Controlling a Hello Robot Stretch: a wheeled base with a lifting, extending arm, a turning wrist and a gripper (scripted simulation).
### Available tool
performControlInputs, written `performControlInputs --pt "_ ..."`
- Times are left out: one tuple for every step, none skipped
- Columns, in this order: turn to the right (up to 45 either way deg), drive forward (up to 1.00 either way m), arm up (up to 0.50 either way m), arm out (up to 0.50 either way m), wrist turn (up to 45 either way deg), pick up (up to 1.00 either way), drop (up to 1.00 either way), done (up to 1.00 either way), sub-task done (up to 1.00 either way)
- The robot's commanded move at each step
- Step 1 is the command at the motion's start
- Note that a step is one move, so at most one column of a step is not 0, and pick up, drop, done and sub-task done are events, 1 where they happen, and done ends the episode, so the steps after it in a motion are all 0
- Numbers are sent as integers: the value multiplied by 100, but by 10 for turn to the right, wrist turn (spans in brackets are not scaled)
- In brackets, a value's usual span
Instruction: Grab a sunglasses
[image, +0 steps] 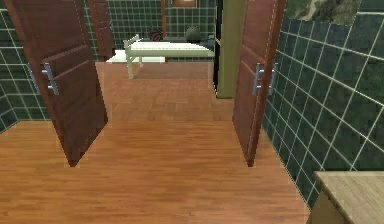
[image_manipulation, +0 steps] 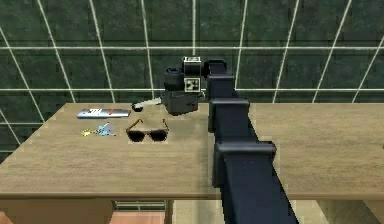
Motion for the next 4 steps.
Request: performControlInputs --pt "0 0 -12 0 0 0 0 0 0" --pt "0 0 0 0 0 100 0 0 0" --pt "0 0 10 0 0 0 0 0 0" --pt "0 0 0 0 0 0 0 100 0"
